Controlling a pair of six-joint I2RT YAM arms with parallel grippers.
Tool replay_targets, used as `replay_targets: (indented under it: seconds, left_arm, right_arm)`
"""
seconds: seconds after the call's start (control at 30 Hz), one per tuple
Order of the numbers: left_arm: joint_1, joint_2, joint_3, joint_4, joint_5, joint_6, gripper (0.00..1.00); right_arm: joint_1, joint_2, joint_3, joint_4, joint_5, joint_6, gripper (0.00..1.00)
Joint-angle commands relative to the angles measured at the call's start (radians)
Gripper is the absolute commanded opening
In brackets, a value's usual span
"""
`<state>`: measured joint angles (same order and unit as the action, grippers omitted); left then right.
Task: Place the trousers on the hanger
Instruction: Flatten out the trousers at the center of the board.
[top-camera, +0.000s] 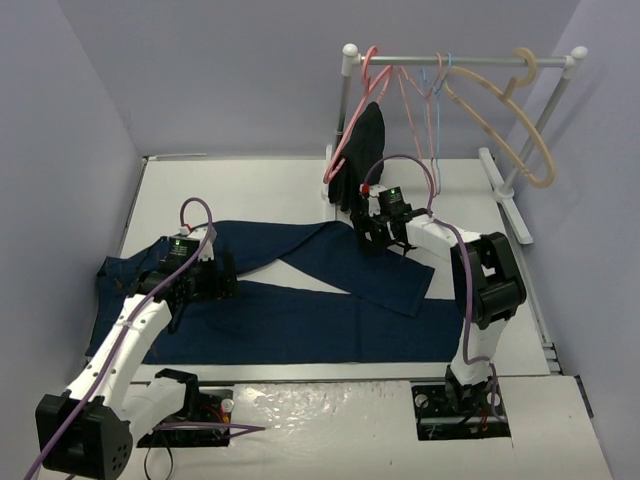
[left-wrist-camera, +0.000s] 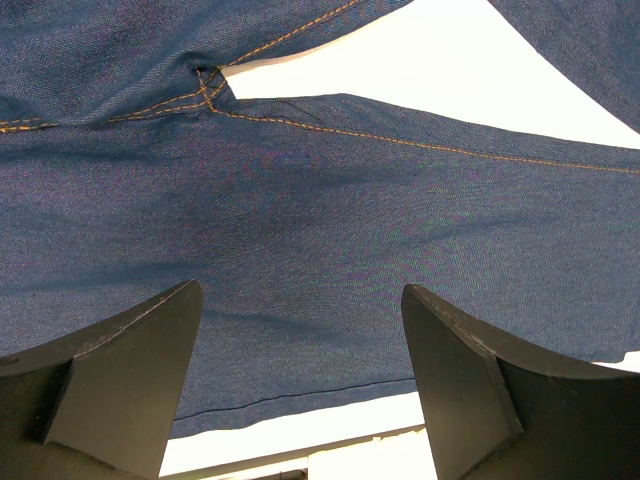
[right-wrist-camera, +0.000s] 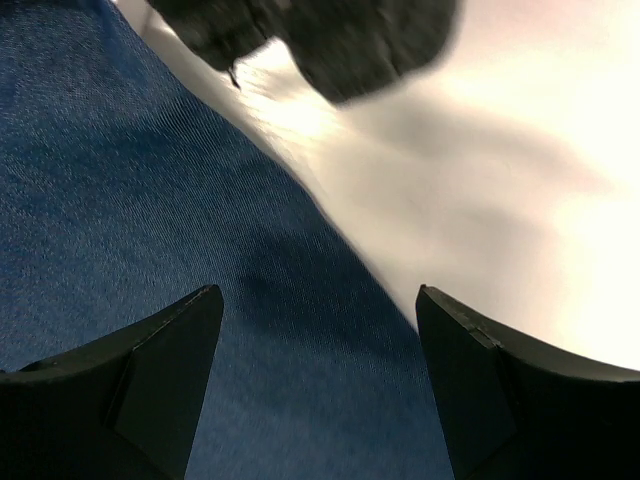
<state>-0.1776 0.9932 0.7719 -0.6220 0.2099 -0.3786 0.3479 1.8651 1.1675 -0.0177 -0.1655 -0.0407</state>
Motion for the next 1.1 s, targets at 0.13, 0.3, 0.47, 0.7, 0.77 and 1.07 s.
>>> replay_targets:
  seconds: [0.13, 0.3, 0.47, 0.7, 0.77, 1.07]
  left_arm:
    - [-0.009, -0.001, 0.021, 0.041, 0.007, 0.006, 0.78]
    - [-0.01, -0.002, 0.021, 0.041, 0.005, 0.005, 0.78]
    - [-0.01, 0.0, 0.021, 0.041, 0.002, 0.006, 0.78]
    - [-0.01, 0.0, 0.023, 0.041, 0.001, 0.006, 0.78]
    - [-0.01, -0.003, 0.023, 0.04, -0.001, 0.005, 0.78]
    - [-0.009, -0.005, 0.03, 0.031, -0.03, 0.004, 0.78]
  right_arm:
    - [-0.02, 0.061, 0.058, 0.077, -0.154, -0.101, 0.72]
    - [-0.021, 0.082, 0.025, 0.076, -0.182, -0.104, 0.68]
    - [-0.02, 0.085, -0.011, 0.07, -0.215, -0.11, 0.45]
    - [-0.003, 0.006, -0.03, 0.053, -0.154, -0.112, 0.0]
    - [0.011, -0.051, -0.013, 0.031, -0.092, -0.123, 0.0]
    - [0.178, -0.296, 0.123, -0.03, 0.634, -0.302, 0.0]
